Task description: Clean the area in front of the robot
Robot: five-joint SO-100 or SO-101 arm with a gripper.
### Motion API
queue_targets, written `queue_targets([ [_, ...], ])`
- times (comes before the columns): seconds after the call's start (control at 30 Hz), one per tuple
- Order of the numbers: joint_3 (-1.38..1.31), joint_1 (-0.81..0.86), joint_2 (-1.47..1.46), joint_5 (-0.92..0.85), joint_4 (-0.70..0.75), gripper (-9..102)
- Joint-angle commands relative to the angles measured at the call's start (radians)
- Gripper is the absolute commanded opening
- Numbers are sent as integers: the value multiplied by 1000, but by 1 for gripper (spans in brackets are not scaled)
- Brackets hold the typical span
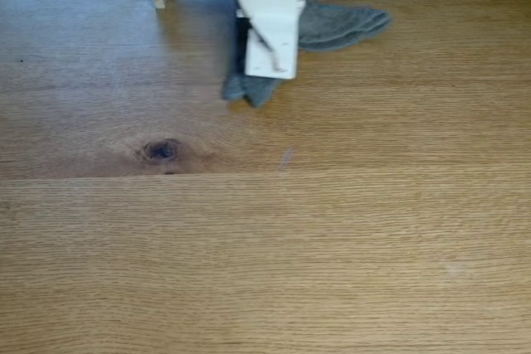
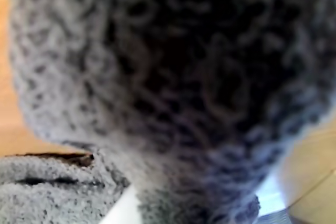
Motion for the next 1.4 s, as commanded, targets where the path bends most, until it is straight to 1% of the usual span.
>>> queue_targets([
  [0.0,58,-172,34,86,-153,0],
  [0.07,78,-163,41,104,-233,0],
  [0.13,74,-115,91,94,-252,0],
  [0.33,-43,-3,336,-94,-193,0],
  [0.4,-127,17,350,-156,-196,0],
  [0.47,-245,31,302,-201,-195,0],
  [0.53,-387,31,224,-232,-160,0],
  [0.67,-684,31,5,-264,-110,0],
  [0.83,-989,44,-230,-255,-48,0],
  [0.93,-1091,60,-357,-242,6,0],
  [1.07,-1100,83,-485,-278,9,0],
  [1.2,-1094,130,-614,-304,-63,0],
  [1.27,-1094,161,-664,-311,-152,0],
  [1.37,-1106,215,-723,-308,-347,0],
])
